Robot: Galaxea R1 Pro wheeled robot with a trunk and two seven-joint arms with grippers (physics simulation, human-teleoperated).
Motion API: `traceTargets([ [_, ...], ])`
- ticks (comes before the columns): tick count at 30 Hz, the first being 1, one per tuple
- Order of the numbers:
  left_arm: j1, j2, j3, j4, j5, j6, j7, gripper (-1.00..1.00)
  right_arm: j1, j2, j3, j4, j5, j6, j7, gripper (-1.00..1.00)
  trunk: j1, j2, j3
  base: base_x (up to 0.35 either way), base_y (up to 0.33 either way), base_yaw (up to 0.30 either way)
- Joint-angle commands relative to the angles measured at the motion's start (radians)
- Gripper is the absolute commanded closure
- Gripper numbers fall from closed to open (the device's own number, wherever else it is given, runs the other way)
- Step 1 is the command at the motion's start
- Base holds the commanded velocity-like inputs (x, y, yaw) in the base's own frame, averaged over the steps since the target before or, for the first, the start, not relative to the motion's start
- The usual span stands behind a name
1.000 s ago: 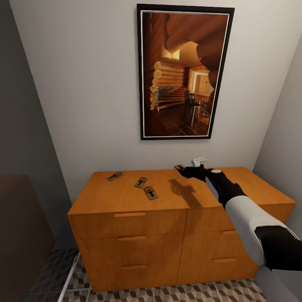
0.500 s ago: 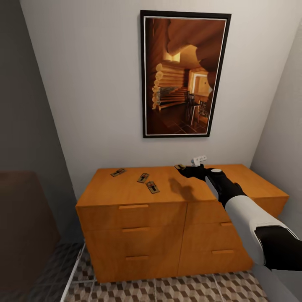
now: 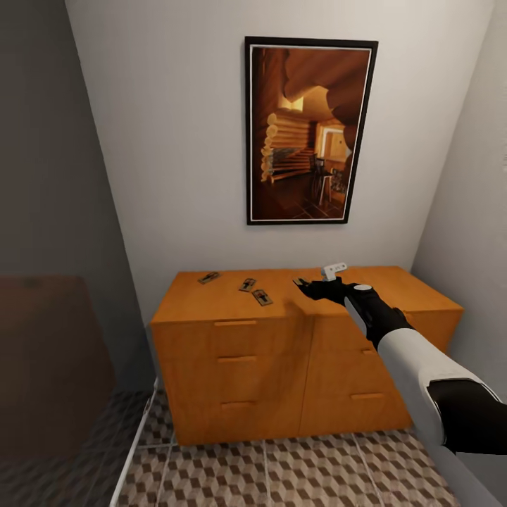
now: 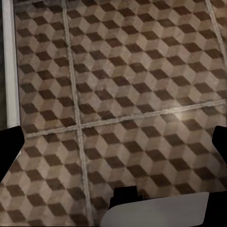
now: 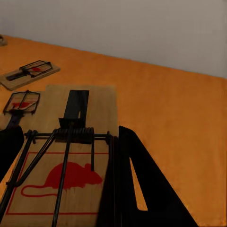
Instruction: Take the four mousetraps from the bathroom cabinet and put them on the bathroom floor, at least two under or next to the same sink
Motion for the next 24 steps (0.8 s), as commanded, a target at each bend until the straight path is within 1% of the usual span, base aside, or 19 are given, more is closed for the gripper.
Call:
traceTargets([
  [1, -0.001, 0.0, -0.008, 0.0, 0.0, -0.003, 0.007, -1.0, 0.0, -0.001, 0.002, -0.002, 0.005, 0.005, 0.003, 1.0, -0.001, -0.001, -0.001, -0.302, 0.009, 0.0],
  [24, -0.001, 0.0, -0.008, 0.0, 0.0, -0.003, 0.007, -1.0, 0.0, -0.001, 0.002, 0.009, 0.005, 0.003, 0.003, 1.0, -0.001, -0.001, -0.001, -0.301, 0.001, 0.0],
])
